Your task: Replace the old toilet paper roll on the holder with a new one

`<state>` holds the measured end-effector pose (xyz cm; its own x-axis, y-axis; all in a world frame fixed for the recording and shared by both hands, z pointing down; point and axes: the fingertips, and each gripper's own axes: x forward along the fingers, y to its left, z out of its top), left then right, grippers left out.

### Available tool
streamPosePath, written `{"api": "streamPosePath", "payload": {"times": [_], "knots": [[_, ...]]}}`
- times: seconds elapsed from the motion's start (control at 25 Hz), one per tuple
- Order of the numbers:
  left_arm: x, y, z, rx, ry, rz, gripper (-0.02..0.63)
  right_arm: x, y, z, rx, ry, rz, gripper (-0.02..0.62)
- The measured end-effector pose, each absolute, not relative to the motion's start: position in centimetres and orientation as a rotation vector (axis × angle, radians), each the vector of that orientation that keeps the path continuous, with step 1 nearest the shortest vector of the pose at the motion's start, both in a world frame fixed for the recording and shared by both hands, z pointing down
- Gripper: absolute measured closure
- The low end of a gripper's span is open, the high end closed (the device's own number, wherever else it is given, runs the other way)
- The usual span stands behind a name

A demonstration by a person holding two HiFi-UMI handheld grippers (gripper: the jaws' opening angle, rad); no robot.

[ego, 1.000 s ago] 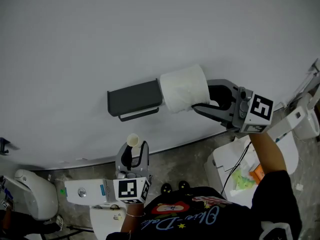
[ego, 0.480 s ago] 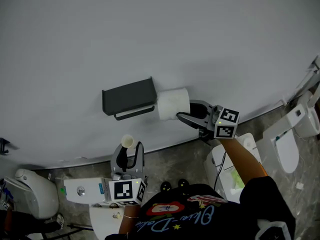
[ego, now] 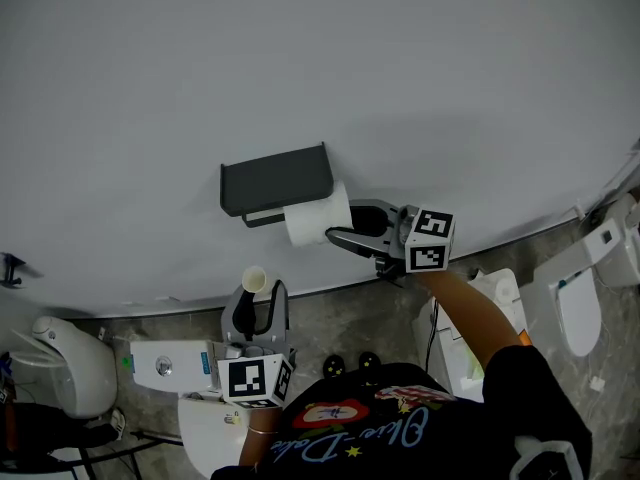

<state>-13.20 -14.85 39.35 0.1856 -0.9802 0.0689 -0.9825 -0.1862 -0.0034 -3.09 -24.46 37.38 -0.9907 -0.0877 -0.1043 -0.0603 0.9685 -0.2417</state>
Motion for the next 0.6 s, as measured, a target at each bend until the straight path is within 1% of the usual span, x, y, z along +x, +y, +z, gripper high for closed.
{"api": "streamPosePath", "payload": {"times": [0.16, 0.4, 0.6], "knots": [[-14.3, -14.3, 39.4, 2.365, -1.999, 0.076, 0.433, -5.9, -23.8, 37.4, -0.047, 3.007, -0.370, 0.413], [-14.2, -14.3, 39.5, 2.344, -2.017, 0.075, 0.433, -7.0, -23.1, 37.3, 0.011, 2.988, -0.408, 0.414], [-14.3, -14.3, 39.5, 2.351, -2.008, 0.074, 0.432, -8.0, -22.7, 37.4, -0.025, 3.030, -0.341, 0.414]]}}
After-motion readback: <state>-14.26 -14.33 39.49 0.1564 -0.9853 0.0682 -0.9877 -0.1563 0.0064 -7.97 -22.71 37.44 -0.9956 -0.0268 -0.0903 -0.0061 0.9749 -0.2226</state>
